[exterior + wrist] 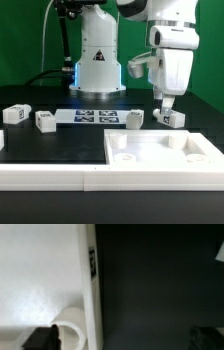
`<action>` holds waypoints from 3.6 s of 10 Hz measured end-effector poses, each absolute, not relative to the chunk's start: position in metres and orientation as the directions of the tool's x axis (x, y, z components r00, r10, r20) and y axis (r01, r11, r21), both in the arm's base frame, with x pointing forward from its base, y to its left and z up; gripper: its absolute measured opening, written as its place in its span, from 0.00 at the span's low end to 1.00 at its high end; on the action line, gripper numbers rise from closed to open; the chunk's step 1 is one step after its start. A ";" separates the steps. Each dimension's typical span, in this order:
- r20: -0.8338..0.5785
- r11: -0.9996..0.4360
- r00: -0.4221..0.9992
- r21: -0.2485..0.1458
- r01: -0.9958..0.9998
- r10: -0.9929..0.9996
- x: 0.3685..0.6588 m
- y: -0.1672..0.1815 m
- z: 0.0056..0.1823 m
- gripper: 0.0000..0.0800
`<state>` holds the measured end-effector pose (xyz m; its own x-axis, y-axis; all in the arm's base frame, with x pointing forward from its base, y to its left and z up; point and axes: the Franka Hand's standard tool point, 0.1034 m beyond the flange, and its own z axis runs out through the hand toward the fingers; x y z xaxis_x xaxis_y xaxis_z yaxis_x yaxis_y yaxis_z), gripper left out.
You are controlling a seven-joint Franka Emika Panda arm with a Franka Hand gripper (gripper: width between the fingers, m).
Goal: Assemble one leg
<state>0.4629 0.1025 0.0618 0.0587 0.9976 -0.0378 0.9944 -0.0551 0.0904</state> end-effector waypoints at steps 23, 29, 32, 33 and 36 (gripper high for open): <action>-0.128 -0.871 0.864 -0.005 0.491 0.487 0.399 0.176 0.041 0.81; -0.591 -0.872 0.703 0.001 0.490 0.395 0.386 0.173 0.033 0.81; -0.749 -0.874 0.582 0.007 0.486 0.317 0.379 0.176 0.026 0.81; -0.767 -0.874 0.563 0.006 0.486 0.308 0.379 0.177 0.021 0.81; -0.774 -0.878 0.557 0.004 0.479 0.300 0.370 0.168 0.010 0.81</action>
Offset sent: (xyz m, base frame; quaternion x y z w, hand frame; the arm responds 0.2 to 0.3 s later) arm 0.0000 0.0000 0.0000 0.0000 0.0000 0.1296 0.9916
